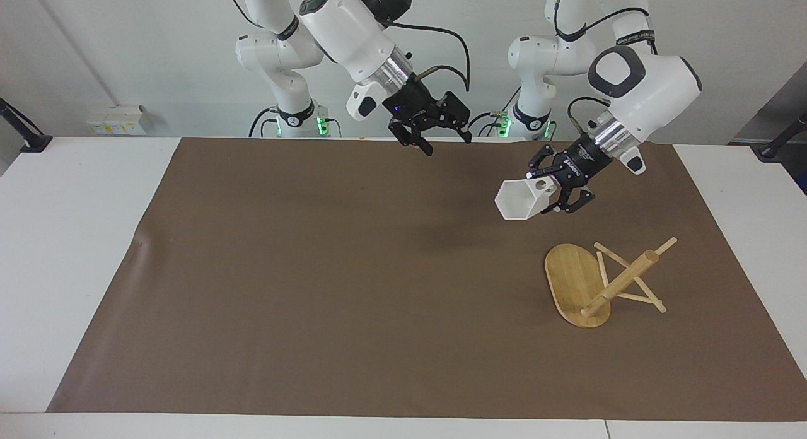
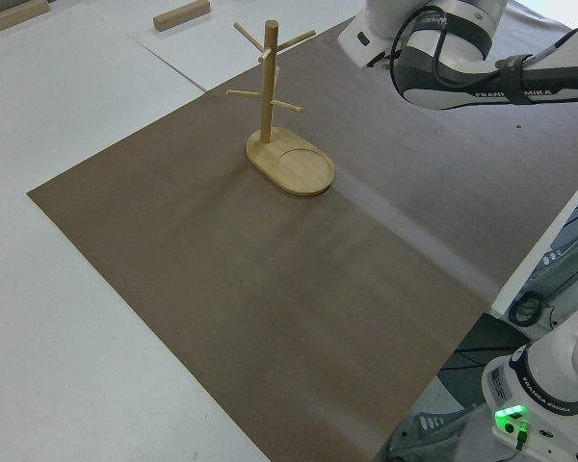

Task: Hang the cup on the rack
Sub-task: 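Grasp the cup with the left gripper while the right gripper releases, then move the cup onto the mug tree peg while the right gripper withdraws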

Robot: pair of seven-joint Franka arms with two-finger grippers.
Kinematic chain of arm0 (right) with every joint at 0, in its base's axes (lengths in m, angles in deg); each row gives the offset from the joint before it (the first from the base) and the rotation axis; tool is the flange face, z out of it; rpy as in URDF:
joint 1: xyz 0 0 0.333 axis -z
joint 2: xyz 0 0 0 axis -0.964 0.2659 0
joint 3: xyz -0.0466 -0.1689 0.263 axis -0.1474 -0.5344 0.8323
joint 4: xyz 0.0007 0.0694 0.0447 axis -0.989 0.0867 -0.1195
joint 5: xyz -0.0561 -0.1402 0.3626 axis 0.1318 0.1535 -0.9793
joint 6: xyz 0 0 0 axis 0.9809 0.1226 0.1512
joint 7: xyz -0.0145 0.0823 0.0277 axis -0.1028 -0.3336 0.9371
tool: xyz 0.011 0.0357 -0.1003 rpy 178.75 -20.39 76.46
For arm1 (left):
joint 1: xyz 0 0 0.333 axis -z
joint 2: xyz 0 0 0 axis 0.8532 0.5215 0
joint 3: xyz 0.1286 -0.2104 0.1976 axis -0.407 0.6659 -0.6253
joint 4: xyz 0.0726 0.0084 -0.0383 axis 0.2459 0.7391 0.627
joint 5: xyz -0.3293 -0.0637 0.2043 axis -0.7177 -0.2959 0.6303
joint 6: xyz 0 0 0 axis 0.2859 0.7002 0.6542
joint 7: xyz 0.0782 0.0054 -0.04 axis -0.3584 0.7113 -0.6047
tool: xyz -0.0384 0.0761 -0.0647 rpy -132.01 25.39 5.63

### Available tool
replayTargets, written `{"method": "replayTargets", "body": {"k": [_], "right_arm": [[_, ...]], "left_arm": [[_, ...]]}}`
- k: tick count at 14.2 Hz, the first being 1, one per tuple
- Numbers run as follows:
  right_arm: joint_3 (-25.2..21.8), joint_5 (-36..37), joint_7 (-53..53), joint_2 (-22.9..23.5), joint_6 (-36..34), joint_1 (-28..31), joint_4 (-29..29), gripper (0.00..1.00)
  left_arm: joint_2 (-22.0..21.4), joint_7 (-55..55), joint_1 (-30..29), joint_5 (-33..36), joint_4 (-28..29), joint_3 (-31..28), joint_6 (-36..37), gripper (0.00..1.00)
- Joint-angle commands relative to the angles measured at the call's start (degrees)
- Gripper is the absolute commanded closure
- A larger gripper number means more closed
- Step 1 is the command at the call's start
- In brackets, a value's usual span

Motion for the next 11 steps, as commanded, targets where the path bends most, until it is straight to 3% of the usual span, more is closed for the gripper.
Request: {"method": "replayTargets", "body": {"k": [1,11], "right_arm": [[0.53,-0.08,5.43,0.01,0.52,2.39,0.41,0.00],[0.53,6.68,19.68,0.18,0.34,10.74,0.76,0.00]], "left_arm": [[1.11,-3.21,0.87,0.64,0.76,-0.27,-5.39,1.00],[3.22,-11.29,-0.63,0.29,0.76,-0.28,-14.17,1.00]]}}
